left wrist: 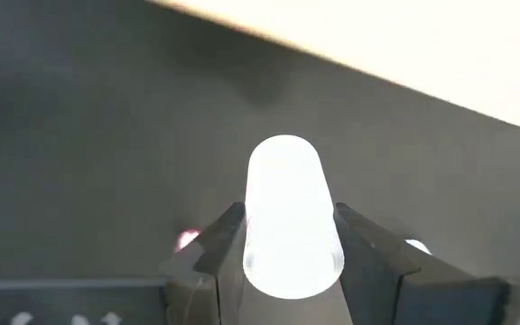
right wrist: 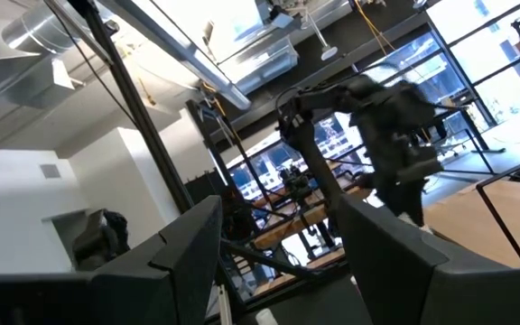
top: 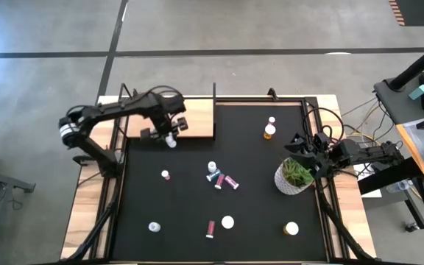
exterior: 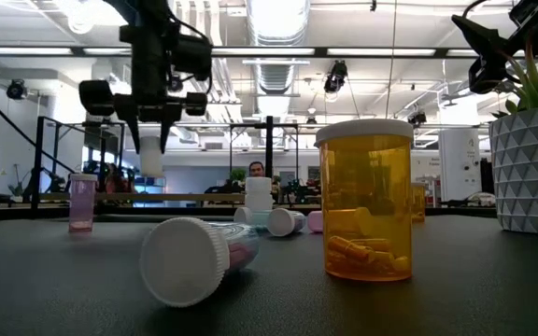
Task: Pick and place medicine bottles onto shelf by color
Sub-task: Put the top left white pill bottle into the shelf
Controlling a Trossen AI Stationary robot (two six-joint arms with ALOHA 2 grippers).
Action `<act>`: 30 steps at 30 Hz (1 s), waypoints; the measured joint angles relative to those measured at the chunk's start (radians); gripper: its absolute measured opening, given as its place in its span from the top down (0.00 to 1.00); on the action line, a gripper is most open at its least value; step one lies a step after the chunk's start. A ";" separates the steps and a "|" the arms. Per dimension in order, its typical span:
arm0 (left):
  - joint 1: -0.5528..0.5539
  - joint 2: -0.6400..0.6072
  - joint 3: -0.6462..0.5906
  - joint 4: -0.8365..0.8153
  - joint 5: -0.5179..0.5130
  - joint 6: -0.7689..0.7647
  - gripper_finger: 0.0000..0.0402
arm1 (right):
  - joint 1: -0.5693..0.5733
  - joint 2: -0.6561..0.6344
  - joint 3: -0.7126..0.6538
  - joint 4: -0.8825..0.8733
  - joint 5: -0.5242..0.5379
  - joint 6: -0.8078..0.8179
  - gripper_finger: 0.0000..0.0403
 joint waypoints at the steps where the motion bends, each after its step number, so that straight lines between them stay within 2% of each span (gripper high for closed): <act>1: 0.022 0.020 0.023 -0.030 0.000 0.045 0.70 | 0.000 0.000 0.000 0.000 0.000 0.000 0.47; 6: 0.118 0.105 0.126 -0.143 -0.008 0.256 0.68 | 0.000 0.000 0.000 0.000 0.000 0.000 0.47; 10: 0.183 0.130 0.162 -0.158 -0.048 0.385 0.68 | 0.000 0.000 0.000 0.000 0.000 0.000 0.47; 18: 0.281 0.112 0.167 -0.159 -0.189 0.600 0.67 | 0.000 0.000 0.000 0.000 0.000 0.000 0.47; 25: 0.329 0.124 0.167 -0.158 -0.236 0.802 0.67 | 0.000 0.000 0.000 0.000 0.000 0.000 0.47; 30: 0.344 0.137 0.167 -0.150 -0.285 1.081 0.67 | 0.000 0.000 0.000 0.000 0.000 0.000 0.47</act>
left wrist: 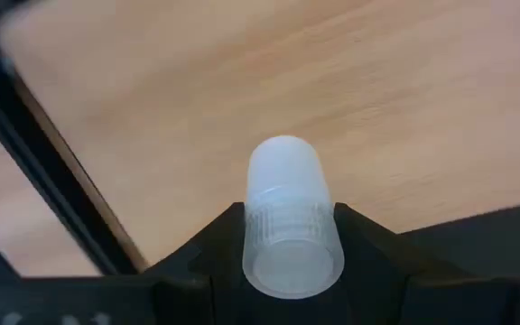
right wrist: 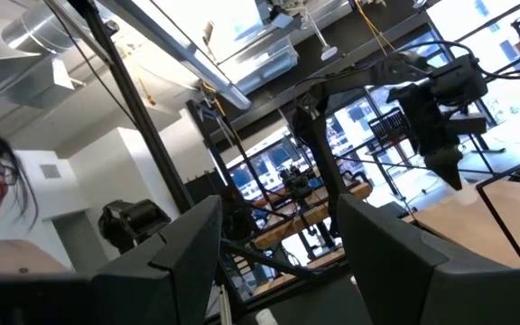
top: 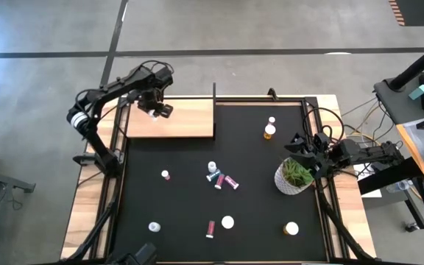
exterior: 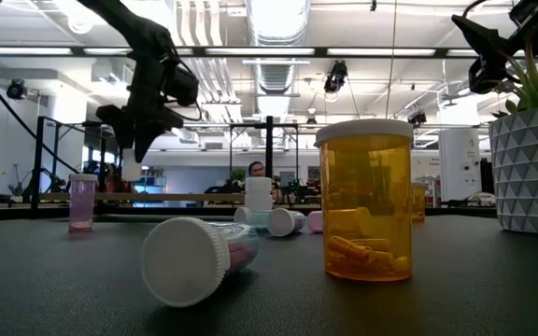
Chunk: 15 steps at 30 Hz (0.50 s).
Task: Pick and place medicine bottles onto shelf by color
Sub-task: Put the top left white pill bottle into the shelf
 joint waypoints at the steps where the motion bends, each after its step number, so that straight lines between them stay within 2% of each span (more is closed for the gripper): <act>1: 0.000 0.001 0.000 0.000 -0.004 0.059 0.67 | 0.000 0.000 0.000 0.000 0.000 0.000 0.47; 7: 0.002 0.001 -0.001 0.056 -0.112 0.208 0.67 | 0.000 0.000 0.000 0.000 0.000 0.000 0.47; 11: 0.019 0.001 -0.002 0.094 -0.116 0.316 0.67 | 0.000 0.000 0.000 0.000 0.000 0.000 0.47; 15: 0.053 0.000 -0.006 0.123 -0.115 0.352 0.67 | 0.000 0.000 0.000 0.000 0.000 0.000 0.47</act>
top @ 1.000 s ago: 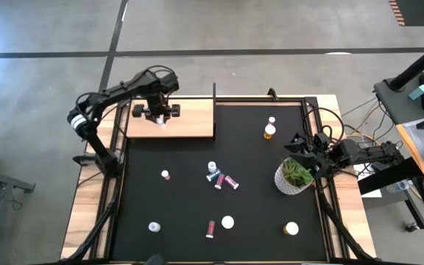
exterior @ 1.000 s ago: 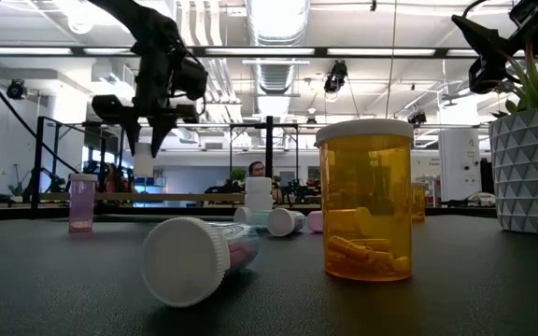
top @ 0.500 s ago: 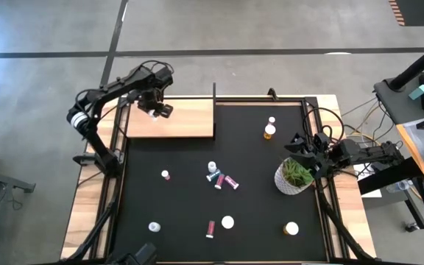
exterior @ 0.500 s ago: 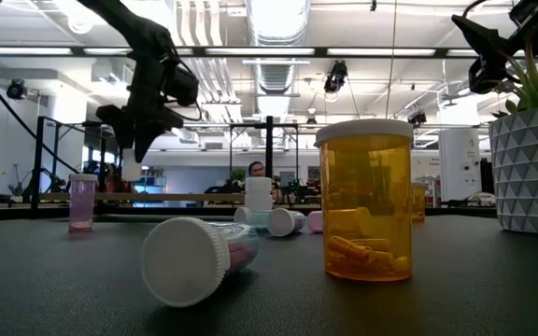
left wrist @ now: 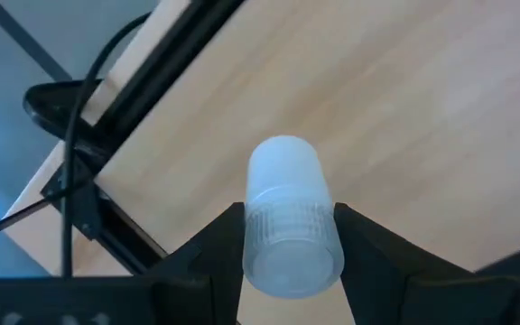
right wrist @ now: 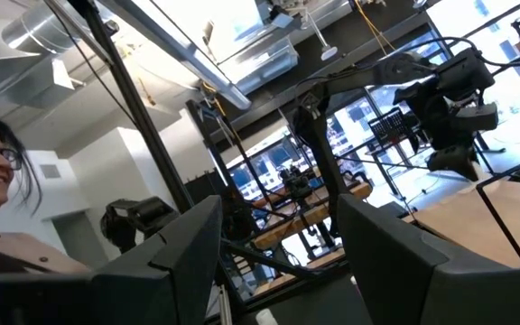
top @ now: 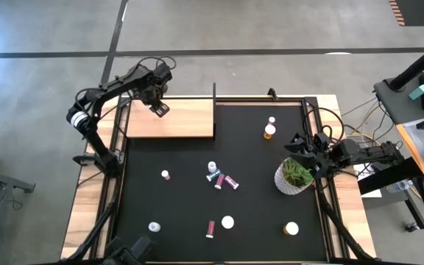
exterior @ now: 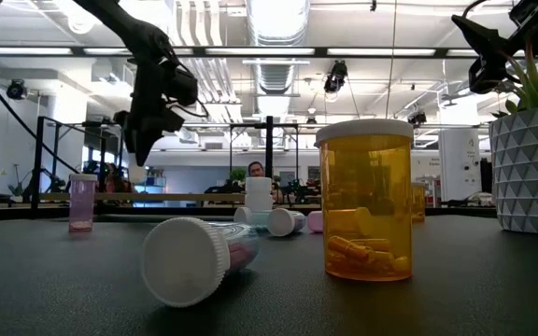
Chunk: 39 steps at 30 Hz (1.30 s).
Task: Pick and place medicine bottles onto shelf by color
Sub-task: Put the top left white pill bottle into the shelf
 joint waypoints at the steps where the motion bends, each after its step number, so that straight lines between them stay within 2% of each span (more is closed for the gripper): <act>1: 0.013 0.000 -0.001 0.003 0.001 0.000 0.67 | 0.000 0.000 0.000 0.000 0.000 0.000 0.47; 10: 0.096 -0.001 -0.010 0.014 0.035 0.046 0.67 | 0.000 0.000 0.000 0.000 0.000 0.000 0.47; 20: 0.101 0.071 -0.004 0.017 0.043 0.173 0.67 | 0.000 0.000 0.000 0.000 0.000 0.000 0.47; 26: 0.110 0.121 0.044 -0.015 0.041 0.186 0.67 | 0.000 0.000 0.000 0.000 0.000 0.000 0.47; 39: 0.123 0.130 0.065 0.000 0.046 0.208 0.67 | 0.000 0.000 0.000 0.000 0.000 0.000 0.47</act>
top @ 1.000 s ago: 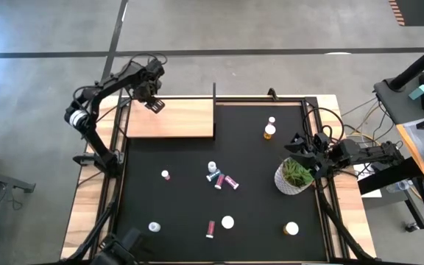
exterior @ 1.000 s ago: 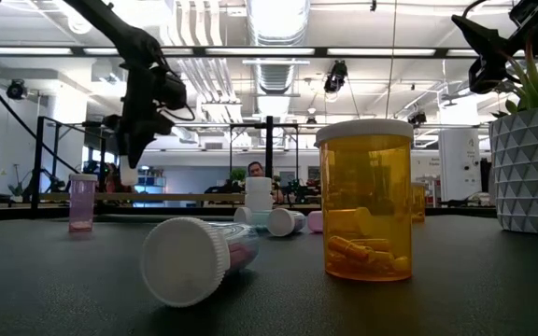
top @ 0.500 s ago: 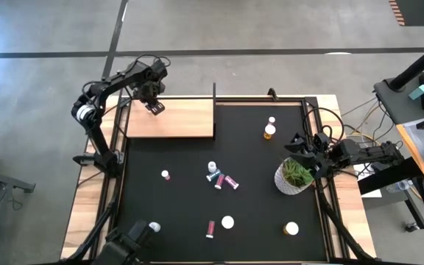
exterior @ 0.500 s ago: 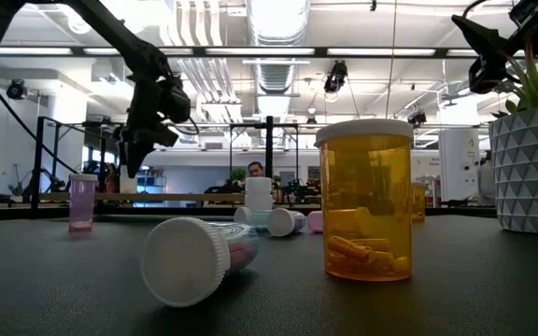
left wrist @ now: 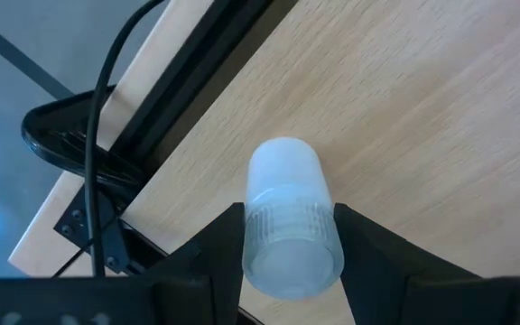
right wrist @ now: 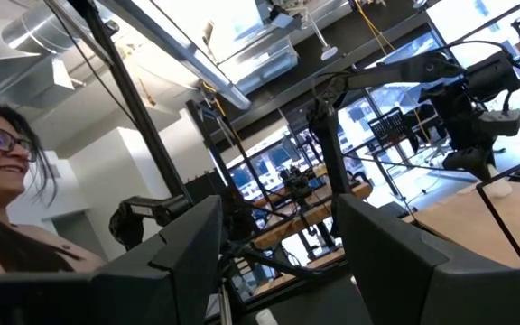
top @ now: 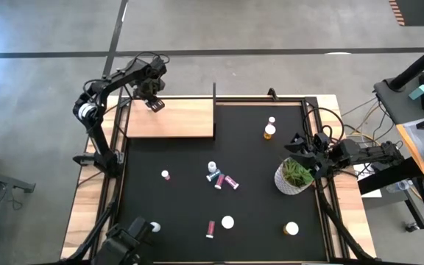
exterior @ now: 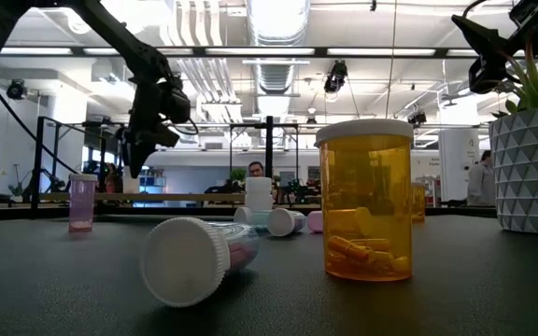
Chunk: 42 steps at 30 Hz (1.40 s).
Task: Pick and place medicine bottles onto shelf by color
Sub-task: Put the top left white pill bottle into the shelf, then put the bottom left pink pill bottle into the shelf
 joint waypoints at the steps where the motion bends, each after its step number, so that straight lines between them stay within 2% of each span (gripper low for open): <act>1: 0.000 0.000 0.000 0.000 0.001 0.000 0.67 | 0.000 0.000 0.000 0.000 0.000 0.000 0.47; 10: 0.002 0.000 -0.001 0.003 0.017 -0.006 0.65 | 0.000 0.000 0.000 0.000 0.000 0.000 0.47; 24: 0.002 0.002 -0.002 0.008 0.037 -0.007 0.41 | 0.000 0.000 0.000 0.000 0.000 0.000 0.47; 32: -0.002 -0.001 0.050 -0.019 0.034 -0.007 0.29 | 0.000 0.000 0.000 0.000 0.000 0.000 0.47; 37: -0.010 -0.022 0.102 -0.018 0.033 -0.009 0.23 | 0.000 0.000 0.000 0.000 0.000 0.000 0.47; 42: -0.061 -0.078 0.136 0.015 0.032 -0.096 0.21 | 0.000 0.000 0.000 0.000 0.000 0.000 0.47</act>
